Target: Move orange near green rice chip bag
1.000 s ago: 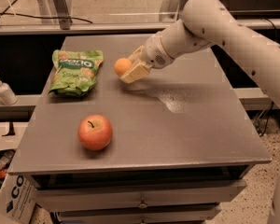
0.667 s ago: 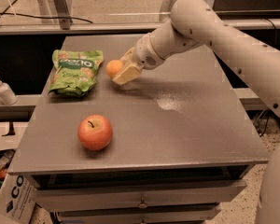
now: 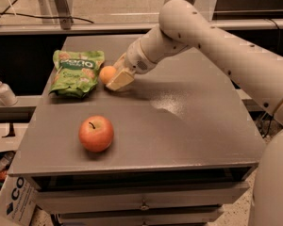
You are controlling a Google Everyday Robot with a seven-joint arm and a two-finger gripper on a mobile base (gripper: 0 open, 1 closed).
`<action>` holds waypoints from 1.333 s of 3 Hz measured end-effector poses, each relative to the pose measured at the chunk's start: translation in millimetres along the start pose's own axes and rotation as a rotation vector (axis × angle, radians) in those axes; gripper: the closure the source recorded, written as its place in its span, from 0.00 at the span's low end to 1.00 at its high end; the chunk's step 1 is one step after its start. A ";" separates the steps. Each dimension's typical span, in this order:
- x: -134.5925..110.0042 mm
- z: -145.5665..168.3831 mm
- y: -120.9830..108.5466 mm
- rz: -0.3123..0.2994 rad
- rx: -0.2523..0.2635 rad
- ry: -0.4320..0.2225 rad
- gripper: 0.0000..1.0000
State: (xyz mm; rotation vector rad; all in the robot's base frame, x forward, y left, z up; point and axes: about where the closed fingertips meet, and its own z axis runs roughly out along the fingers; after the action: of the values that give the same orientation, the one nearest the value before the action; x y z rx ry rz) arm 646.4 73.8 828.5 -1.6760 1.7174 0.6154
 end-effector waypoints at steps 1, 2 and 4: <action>-2.6 5.8 3.6 0.009 -0.003 0.025 0.59; -8.5 10.8 7.8 0.009 -0.003 0.046 0.36; -19.7 19.9 12.3 0.003 -0.004 0.068 0.00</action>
Offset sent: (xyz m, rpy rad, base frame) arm -0.0095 0.0189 0.0023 -0.0674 0.0079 -0.0213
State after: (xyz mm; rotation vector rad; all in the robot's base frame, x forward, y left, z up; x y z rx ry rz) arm 636.1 102.6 828.1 -1.7148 1.7679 0.5699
